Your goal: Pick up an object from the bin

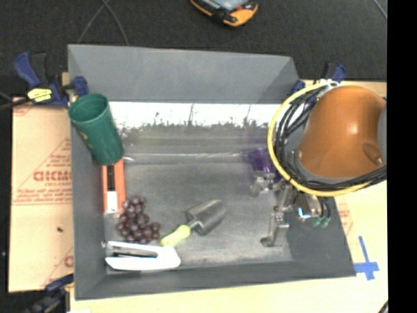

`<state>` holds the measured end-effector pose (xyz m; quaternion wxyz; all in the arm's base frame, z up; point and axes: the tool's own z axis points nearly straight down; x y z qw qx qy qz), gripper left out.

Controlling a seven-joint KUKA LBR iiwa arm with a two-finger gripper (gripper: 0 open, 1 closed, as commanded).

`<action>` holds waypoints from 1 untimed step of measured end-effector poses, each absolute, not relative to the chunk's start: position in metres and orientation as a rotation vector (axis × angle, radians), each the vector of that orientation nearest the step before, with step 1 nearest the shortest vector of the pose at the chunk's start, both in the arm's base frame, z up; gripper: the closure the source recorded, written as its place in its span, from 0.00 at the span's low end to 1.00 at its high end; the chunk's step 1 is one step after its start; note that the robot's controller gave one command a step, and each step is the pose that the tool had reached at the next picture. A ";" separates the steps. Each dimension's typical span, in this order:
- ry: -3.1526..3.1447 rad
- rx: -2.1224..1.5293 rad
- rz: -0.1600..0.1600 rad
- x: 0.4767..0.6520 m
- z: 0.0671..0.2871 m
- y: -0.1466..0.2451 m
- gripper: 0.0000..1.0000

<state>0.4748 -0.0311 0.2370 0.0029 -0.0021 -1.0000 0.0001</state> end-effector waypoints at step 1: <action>-3.145 -0.003 0.001 0.476 0.241 -0.031 0.00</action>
Offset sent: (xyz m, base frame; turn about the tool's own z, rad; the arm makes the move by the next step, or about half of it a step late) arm 0.0220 0.0859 -0.1670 -0.2611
